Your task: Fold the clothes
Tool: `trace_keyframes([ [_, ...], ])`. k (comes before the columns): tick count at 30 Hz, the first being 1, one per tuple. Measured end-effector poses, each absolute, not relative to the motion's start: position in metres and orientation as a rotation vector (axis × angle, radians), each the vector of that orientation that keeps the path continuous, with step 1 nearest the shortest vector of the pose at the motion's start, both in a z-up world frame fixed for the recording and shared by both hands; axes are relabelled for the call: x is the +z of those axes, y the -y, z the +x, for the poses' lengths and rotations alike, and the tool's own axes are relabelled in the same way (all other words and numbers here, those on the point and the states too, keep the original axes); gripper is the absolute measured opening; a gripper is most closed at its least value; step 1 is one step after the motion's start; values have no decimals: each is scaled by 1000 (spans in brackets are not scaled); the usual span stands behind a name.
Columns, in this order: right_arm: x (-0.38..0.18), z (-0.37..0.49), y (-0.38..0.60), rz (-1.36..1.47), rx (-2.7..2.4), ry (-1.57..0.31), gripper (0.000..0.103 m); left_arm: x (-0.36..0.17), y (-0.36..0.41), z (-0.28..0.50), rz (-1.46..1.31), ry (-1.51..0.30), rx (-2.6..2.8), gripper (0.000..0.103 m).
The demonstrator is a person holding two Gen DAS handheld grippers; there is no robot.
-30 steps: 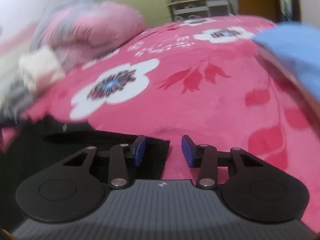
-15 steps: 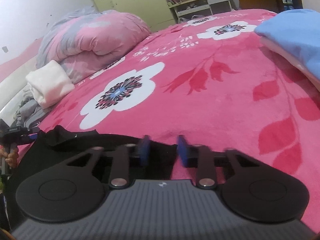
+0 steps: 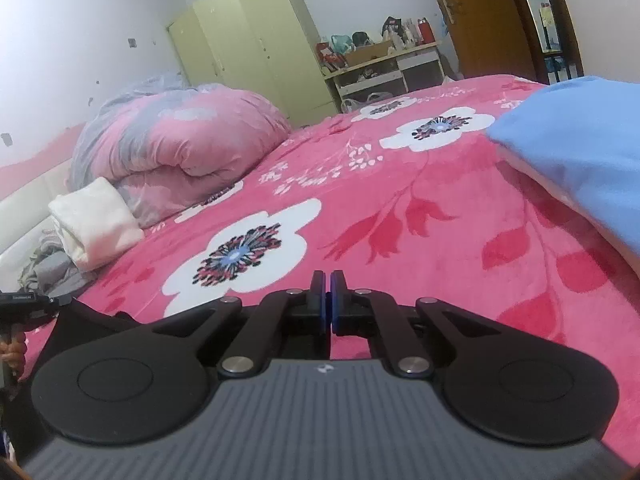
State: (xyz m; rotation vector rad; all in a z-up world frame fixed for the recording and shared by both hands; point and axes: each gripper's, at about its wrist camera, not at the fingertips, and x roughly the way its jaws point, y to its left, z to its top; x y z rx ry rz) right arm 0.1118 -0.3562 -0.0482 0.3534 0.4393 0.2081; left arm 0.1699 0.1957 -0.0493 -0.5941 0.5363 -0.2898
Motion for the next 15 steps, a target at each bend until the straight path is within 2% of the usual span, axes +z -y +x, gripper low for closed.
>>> trace_keyframes([
  [15,-67,131,363,375,159,-476,1,-61,-192,193,-566,-586,-259,4],
])
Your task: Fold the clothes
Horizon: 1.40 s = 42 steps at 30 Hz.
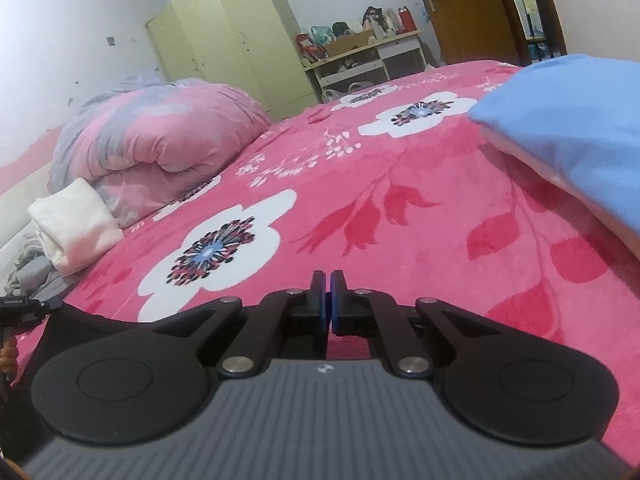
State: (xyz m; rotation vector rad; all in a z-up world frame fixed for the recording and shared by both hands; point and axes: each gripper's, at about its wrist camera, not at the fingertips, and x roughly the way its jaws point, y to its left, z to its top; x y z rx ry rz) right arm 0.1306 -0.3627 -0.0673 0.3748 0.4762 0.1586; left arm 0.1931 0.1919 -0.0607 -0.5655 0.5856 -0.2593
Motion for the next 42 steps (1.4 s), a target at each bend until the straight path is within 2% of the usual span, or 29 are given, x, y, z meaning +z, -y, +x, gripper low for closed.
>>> trace_keyframes([
  [10,-80,141,367,389,128,-506,0,-81,-191,204,-554,-643,-208,4],
  [15,-93,149,376,444,49,-570,0,-89,-198,207,-604,-683,-194,11],
  [16,-93,149,377,454,44,-573,1,-86,-199,205,-604,-683,-184,15],
  [18,-88,143,378,436,16,-556,2,-76,-200,198,-587,-665,-149,32],
  [19,-83,138,379,430,11,-539,2,-69,-201,191,-571,-643,-126,47],
  [20,-76,132,378,423,6,-524,2,-61,-200,185,-555,-623,-117,52],
  [24,-42,109,357,344,67,-478,2,-32,-187,161,-481,-587,-170,52],
  [30,-12,119,246,32,398,-576,2,-19,-138,124,-331,-661,-320,53],
  [37,-50,173,135,-186,603,-780,2,-47,-120,71,-264,-764,-355,53],
  [42,-55,203,167,-72,362,-817,1,-49,-154,37,-375,-742,-316,53],
])
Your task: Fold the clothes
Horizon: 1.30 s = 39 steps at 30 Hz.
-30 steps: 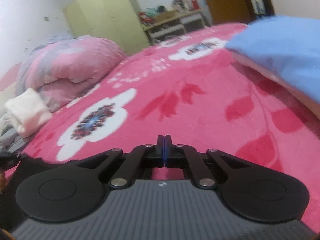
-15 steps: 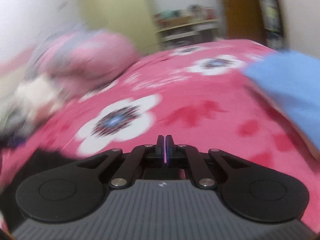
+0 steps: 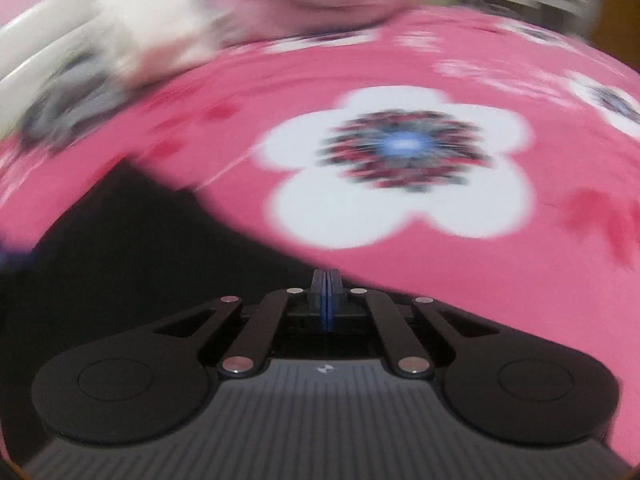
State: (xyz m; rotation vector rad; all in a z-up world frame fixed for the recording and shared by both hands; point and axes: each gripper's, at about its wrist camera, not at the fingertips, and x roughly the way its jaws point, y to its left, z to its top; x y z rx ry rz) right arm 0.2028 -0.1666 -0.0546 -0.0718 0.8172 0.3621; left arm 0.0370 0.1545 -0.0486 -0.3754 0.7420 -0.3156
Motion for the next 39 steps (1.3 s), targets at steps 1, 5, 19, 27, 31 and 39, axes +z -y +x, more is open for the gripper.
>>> trace_keyframes([
  [1,-51,201,173,-90,287,-811,4,-47,-161,29,-393,-737,-308,53],
  [5,-22,159,191,-64,262,-798,4,-43,-177,0,-406,-738,-283,55],
  [19,-18,-7,205,100,212,-803,4,-54,-170,-44,-397,-795,-169,58],
  [27,-32,-80,276,253,-119,-735,4,-48,-166,-46,-397,-818,-127,58],
  [31,-40,-102,290,322,-115,-697,4,-42,-163,-49,-391,-819,-74,58],
  [39,-43,-95,285,340,-31,-648,4,-17,-144,-65,-342,-712,-45,58],
])
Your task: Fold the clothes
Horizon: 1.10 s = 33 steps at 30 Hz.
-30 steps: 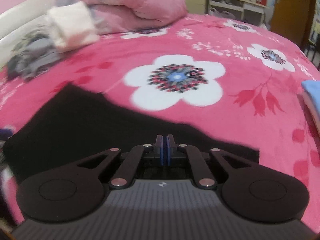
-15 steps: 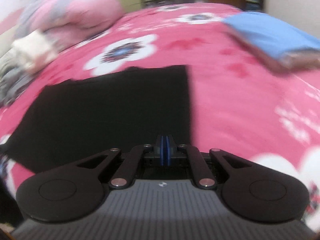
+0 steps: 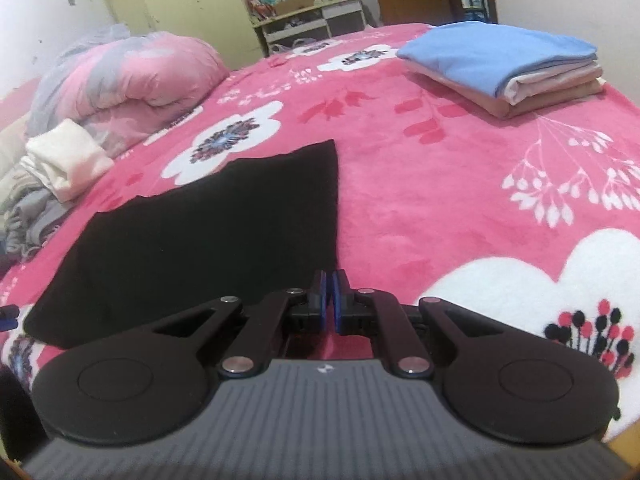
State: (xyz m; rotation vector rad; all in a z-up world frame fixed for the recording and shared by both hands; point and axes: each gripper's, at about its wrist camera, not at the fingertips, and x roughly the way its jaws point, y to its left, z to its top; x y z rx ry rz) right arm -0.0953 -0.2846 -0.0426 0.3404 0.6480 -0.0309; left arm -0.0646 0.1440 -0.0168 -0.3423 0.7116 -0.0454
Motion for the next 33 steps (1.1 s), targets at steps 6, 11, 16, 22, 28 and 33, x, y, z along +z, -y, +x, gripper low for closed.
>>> trace_keyframes([
  [6,-52,-123,309,538,68,-589,24,-24,-101,-54,-216,-729,-153,59],
  [11,-60,-129,301,384,191,-562,49,-35,-84,-42,-86,-778,-71,57],
  [16,-81,-108,317,475,337,-566,21,-36,-90,-40,-125,-799,-44,57],
  [22,-87,-110,341,581,477,-532,4,-38,-98,-37,-133,-819,-30,57],
  [28,-103,-109,354,664,435,-585,5,-41,-98,-36,-115,-821,-43,57],
  [33,-79,-125,350,547,263,-601,7,-37,-102,-42,-121,-798,-57,57],
])
